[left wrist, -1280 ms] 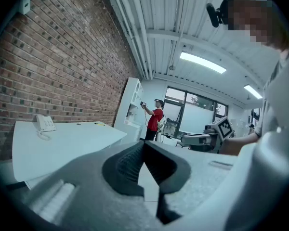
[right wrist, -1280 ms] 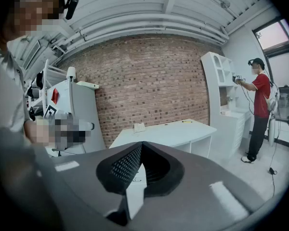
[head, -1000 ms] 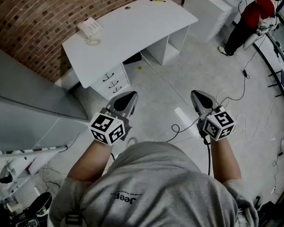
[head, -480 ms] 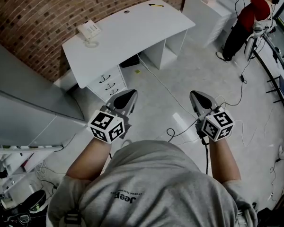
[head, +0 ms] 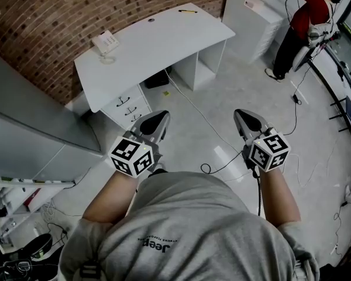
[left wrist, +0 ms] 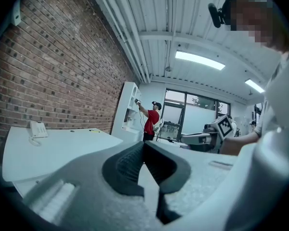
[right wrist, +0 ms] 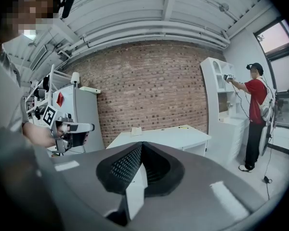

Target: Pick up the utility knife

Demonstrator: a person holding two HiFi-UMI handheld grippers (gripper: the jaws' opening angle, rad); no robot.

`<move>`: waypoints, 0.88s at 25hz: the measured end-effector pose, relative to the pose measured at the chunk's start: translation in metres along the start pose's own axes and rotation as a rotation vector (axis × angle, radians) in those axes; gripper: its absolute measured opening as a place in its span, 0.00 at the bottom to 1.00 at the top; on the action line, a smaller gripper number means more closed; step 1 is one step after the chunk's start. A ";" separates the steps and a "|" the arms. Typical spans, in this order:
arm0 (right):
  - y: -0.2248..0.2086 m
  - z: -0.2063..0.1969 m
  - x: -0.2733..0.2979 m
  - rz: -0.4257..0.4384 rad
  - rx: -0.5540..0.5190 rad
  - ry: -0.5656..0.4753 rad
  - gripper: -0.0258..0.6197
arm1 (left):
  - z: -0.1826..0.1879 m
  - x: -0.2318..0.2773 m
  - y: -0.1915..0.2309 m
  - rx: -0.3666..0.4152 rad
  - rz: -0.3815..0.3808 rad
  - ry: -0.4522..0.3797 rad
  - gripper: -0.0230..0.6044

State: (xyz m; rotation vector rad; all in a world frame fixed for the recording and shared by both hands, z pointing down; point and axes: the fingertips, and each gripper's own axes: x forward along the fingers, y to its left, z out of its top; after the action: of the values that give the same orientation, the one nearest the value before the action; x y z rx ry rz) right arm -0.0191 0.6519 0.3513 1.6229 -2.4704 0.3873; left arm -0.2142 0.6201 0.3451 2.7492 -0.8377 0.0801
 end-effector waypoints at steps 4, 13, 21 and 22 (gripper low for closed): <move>-0.016 0.007 0.020 -0.002 -0.001 0.001 0.05 | 0.004 0.020 0.023 -0.022 0.002 -0.009 0.04; -0.066 0.029 0.130 -0.059 0.008 -0.006 0.05 | 0.014 0.103 0.134 -0.020 -0.074 0.003 0.04; -0.125 0.097 0.270 -0.114 0.036 -0.045 0.05 | 0.073 0.211 0.256 0.000 -0.185 0.040 0.04; -0.131 0.105 0.285 -0.120 0.038 -0.049 0.05 | 0.079 0.222 0.269 0.002 -0.196 0.045 0.04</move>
State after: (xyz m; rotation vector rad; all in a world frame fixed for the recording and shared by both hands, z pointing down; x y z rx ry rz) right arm -0.0116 0.3211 0.3461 1.8062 -2.3989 0.3841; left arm -0.1801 0.2645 0.3609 2.8038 -0.5529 0.1035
